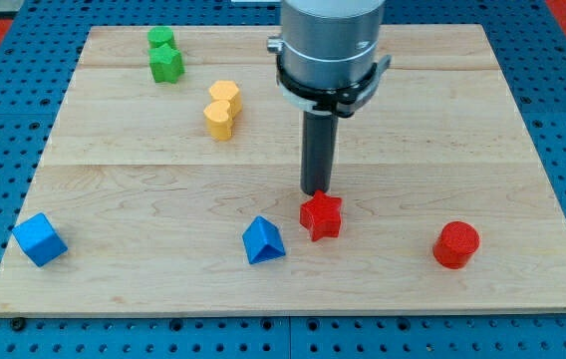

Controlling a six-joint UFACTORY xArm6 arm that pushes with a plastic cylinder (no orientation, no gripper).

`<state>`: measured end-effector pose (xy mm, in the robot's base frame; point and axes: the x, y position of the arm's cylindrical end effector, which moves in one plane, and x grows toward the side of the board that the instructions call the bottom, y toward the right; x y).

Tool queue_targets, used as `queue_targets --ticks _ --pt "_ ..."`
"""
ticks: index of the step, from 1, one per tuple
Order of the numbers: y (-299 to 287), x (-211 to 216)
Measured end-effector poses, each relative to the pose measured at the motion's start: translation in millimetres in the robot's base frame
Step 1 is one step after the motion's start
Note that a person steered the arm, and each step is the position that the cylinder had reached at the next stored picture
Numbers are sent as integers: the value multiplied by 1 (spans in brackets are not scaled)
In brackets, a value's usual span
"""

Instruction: Move the red star left to the red circle

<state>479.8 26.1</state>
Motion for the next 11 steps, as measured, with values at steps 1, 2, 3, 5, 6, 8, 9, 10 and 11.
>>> queue_targets --ticks 1,2,3,5,6,8,9,10,11 --pt "-2 9" --pt "-22 22" --pt "-68 33" --pt "45 44" --pt "81 50" --pt "56 49" --pt "41 68" --pt "-2 69" --pt "-52 85"
